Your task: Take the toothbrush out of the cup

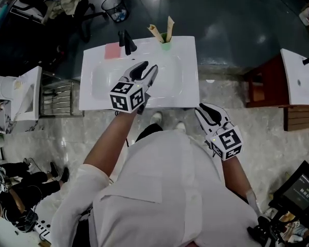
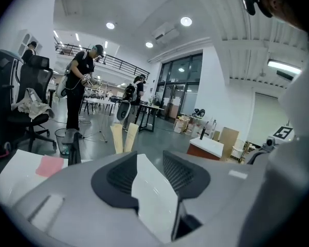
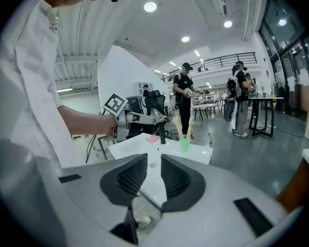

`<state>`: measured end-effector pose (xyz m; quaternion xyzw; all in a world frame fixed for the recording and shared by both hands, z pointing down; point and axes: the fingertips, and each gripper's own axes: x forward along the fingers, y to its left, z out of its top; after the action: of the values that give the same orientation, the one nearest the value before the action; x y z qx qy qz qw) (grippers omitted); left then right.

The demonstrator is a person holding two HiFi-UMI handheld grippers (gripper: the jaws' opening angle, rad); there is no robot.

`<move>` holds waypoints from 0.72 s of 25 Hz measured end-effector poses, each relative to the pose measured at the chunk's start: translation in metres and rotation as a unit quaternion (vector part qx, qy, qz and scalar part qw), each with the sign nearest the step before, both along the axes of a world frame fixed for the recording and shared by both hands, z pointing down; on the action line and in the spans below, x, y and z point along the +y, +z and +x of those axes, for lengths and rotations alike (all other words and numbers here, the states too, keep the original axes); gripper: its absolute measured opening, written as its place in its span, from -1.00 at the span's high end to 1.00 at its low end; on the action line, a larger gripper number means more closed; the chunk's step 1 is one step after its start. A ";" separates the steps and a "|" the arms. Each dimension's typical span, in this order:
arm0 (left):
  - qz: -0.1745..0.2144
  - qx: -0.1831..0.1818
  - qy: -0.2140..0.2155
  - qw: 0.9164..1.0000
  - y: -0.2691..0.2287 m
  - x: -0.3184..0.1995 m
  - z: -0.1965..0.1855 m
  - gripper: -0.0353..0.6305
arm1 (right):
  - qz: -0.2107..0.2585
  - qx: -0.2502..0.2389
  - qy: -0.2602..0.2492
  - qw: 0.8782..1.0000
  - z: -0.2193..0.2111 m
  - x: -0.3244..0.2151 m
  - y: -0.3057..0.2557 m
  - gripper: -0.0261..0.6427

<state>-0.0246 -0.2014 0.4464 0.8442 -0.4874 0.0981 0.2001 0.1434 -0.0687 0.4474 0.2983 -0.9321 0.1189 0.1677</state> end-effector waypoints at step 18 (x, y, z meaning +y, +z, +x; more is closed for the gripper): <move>-0.017 -0.027 -0.026 0.999 0.046 -0.160 -0.025 0.24 | -0.024 0.021 0.188 0.982 0.030 -0.024 -0.003 0.72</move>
<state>-0.0492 -0.3614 0.4929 0.8249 -0.5125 0.1243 0.2036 0.1734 -0.0923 0.4449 0.4669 -0.8523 0.1646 0.1687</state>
